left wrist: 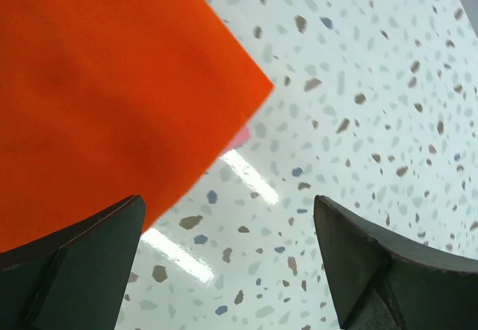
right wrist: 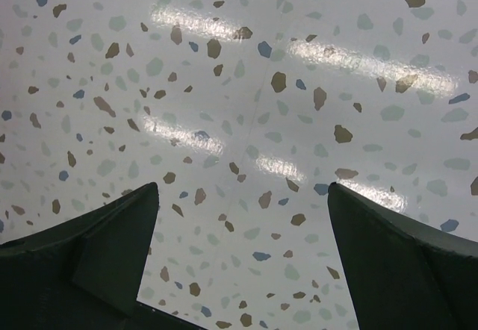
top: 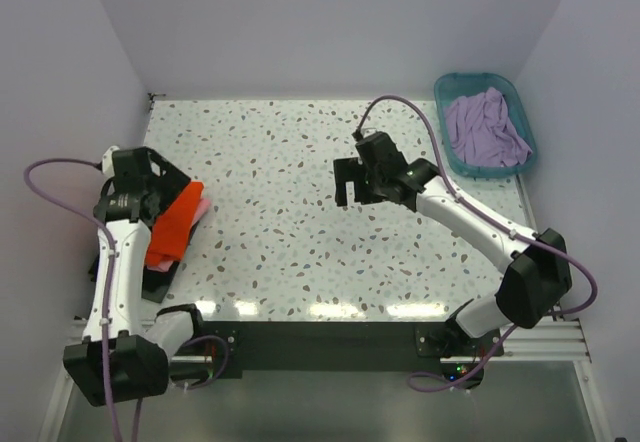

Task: Fold and stack the t-shirts
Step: Reset both grippers

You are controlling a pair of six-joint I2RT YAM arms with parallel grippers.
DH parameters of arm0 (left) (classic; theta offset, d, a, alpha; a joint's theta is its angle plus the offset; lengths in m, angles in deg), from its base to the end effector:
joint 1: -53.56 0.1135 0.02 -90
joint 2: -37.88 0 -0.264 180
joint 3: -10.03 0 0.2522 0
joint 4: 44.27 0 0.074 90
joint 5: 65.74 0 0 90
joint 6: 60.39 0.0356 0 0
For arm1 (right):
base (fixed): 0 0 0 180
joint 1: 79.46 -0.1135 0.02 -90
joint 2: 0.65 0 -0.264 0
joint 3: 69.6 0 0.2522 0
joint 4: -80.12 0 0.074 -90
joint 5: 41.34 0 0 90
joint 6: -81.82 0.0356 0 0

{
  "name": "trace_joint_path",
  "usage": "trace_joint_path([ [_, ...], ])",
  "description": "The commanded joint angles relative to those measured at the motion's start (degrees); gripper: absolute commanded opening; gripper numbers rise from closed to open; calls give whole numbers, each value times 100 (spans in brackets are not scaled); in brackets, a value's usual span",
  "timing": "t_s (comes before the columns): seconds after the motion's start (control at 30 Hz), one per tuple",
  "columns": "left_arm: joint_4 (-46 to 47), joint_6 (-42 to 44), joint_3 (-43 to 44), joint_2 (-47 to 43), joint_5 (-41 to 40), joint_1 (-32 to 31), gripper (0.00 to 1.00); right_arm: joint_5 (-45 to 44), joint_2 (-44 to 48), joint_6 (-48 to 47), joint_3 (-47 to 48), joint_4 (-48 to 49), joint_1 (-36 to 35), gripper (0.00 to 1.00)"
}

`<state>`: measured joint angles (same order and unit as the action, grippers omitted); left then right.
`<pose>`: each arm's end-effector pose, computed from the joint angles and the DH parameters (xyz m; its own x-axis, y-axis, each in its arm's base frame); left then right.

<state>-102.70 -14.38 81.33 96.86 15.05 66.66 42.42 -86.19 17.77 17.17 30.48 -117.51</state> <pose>0.1994 0.0522 0.3149 -0.2746 -0.7678 -0.5789 -0.7262 0.5602 -0.3985 0.2577 0.1968 0.3003 -0.7728 -0.0525 -0.6324 -0.2421 0.9456 0.2174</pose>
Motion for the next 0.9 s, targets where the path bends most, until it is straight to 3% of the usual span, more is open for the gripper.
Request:
trace_joint_path([
  [0.0,475,-119,223,105,-230,-945,100,-228,327,94,-155,177,-28,99],
  [0.07,555,-206,232,157,-439,-1536,100,-246,502,129,-313,265,-37,99],
  [0.27,889,-453,486,814,-1494,-4609,100,-527,1204,234,-753,398,-37,99],
  [0.4,1063,-243,672,1344,-1847,-5710,100,-711,1759,252,-1069,432,-37,99],
  [0.63,1952,241,-23,1178,-1294,-6136,100,-949,2559,402,-1833,599,-37,99],
  [0.87,2559,523,-322,1019,-1056,-6136,100,-1142,2384,533,-2010,670,-37,99],
])
